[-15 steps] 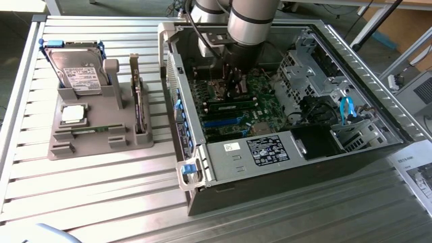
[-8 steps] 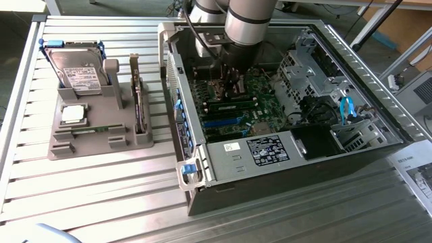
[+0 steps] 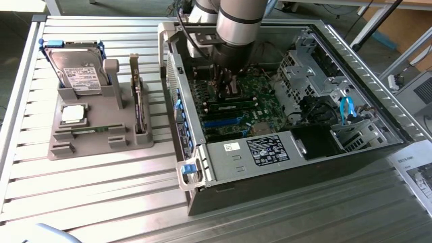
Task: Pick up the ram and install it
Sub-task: 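Press down the ram until it locks into place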
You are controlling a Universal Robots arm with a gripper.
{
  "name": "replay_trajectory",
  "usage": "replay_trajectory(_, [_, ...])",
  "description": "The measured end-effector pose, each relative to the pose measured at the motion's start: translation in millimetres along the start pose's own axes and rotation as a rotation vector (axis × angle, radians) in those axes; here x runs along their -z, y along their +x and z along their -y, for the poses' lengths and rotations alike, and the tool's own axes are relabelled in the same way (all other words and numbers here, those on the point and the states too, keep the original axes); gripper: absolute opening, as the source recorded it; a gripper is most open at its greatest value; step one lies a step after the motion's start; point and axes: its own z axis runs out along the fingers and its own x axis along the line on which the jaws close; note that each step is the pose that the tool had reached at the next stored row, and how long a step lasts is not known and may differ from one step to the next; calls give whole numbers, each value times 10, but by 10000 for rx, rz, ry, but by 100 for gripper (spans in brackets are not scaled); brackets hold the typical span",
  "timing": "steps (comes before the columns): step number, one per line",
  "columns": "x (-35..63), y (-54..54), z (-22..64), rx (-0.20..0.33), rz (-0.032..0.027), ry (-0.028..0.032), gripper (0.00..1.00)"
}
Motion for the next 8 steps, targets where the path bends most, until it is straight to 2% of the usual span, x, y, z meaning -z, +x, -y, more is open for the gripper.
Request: replay_trajectory(8, [3,1,-136,0,0,0,10])
